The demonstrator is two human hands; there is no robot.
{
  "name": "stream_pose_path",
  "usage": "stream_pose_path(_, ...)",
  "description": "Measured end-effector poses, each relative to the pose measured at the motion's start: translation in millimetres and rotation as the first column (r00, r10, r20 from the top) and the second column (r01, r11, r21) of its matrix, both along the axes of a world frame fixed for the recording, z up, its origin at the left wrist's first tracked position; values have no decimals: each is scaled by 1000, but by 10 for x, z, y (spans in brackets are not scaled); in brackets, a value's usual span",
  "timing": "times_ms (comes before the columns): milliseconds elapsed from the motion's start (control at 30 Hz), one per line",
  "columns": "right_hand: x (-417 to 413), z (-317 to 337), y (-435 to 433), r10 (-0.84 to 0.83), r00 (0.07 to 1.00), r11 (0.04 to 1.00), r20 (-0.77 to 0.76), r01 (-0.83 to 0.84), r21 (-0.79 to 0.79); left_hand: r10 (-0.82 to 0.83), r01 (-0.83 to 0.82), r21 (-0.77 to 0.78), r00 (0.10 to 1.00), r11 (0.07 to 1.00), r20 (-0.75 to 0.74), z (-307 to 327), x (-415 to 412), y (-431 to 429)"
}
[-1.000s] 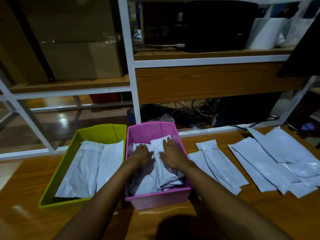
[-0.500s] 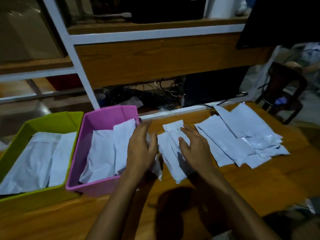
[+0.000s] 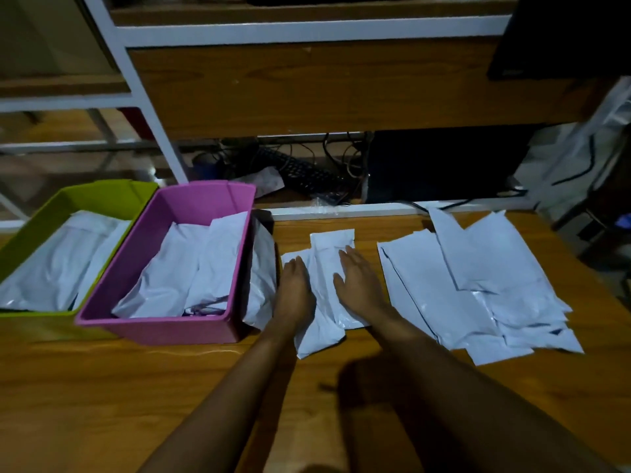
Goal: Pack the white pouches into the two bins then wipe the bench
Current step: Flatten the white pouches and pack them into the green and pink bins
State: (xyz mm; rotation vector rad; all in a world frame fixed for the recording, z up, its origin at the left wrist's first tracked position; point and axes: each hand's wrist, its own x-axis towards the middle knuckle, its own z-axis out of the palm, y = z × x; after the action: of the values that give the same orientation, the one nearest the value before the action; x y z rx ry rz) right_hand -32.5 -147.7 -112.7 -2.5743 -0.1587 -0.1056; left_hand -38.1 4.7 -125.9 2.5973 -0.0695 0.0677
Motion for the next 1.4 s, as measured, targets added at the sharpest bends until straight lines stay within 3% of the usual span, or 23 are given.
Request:
stream_pose_path(167,250,-328,64,103,988,964,-116,-128,-235,92,-91,29,995,995,-36,-245,27,-114)
stream_pose_path(267,191,-502,-19,92,995,956,-32,-97,-275,105,-106,0,990,994,-89,-264,-24,-191)
stream_pose_path(400,142,-536,-75,-7,999,985,41,14,-171,41,-37,58,996,998,-82,-332,36,-154)
stream_pose_path(633,99,-364,-159,-166,985,985,53,169,-39,-65,65,-81,998,995,4,-260,79,14)
stream_pose_path(933,-403,264,131,-436,871,899,227,416,135,-285,358,-176,896,917,340,631,-13,186)
stream_pose_path(1067,-797,554,466,-488,789,873,373,434,224,-334,413,-125,852,902,403,970,-262,523)
stream_pose_path(1233,-1301,856,1006,-487,751,870,445,375,320,-266,354,-114,847,928,461,1204,-661,1082)
stream_pose_path(1400,-1622,979,1593,-396,806,893,441,225,391,-204,298,-113,838,948,506,1274,-1104,1793)
